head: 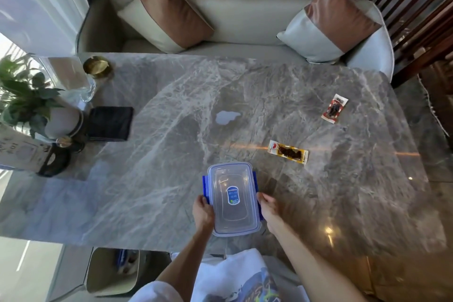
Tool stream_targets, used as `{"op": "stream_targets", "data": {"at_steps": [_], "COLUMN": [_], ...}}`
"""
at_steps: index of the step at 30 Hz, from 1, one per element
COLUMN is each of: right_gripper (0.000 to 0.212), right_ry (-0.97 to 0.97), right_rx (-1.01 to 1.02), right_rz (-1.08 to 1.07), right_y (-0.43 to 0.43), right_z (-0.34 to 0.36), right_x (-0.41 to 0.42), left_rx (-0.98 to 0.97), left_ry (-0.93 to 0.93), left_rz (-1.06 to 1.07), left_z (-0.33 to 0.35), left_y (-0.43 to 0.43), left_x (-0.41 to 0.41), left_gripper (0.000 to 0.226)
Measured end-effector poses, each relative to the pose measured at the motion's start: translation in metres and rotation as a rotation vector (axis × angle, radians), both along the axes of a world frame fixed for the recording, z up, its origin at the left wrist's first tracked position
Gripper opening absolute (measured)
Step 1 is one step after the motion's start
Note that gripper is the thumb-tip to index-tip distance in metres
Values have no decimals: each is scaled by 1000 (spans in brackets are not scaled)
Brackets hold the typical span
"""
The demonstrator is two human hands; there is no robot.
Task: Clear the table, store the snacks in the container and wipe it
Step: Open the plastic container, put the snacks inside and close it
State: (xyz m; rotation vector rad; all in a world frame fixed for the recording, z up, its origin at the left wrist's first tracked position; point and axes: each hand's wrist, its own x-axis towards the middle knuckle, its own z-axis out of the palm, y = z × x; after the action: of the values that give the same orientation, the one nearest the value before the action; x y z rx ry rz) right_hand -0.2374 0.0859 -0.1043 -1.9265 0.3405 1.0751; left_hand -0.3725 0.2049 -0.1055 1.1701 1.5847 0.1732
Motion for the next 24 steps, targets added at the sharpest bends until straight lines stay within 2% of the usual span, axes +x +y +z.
{"op": "stream_targets", "data": {"at_steps": [1,3,4,7,10,12,15,17,19,21,23,24], "right_gripper": [47,51,50,48,51,56,51,57,59,56,62,57], "right_ry": [-6,-19,-19,-77,-95,-87,-172,-219,-219,-226,-213,-203], "right_rx": [12,61,108,232,305,348,365,328,278,220,164,133], "right_rz": [8,-3,5,95,107,83,-29,-191,-332,-424,-523,-556], "right_y": [2,9,12,15,0,-18,-56,-92,-133,-175,-208,-220], "right_z": [3,10,14,20,30,36,48,48,45,36,25,20], "right_x": [1,1,-1,-7,5,24,52,64,71,71,67,64], "left_rx": [13,35,25,55,207,346,482,552,545,429,399,397], "left_ry": [-9,20,44,108,136,125,226,325,388,358,320,325], "left_rz": [-6,-74,-110,-159,-250,-415,-734,-869,-1004,-1084,-1001,-941], "left_z": [-8,-12,-10,9,33,47,51,41,28,19,15,16], "left_y": [-1,-5,-8,-17,-28,-31,-18,7,35,56,65,65], "left_x": [-4,-8,-9,-4,3,14,40,59,73,78,73,68], "left_gripper": [19,55,63,51,55,68,63,62,56,43,34,33]}}
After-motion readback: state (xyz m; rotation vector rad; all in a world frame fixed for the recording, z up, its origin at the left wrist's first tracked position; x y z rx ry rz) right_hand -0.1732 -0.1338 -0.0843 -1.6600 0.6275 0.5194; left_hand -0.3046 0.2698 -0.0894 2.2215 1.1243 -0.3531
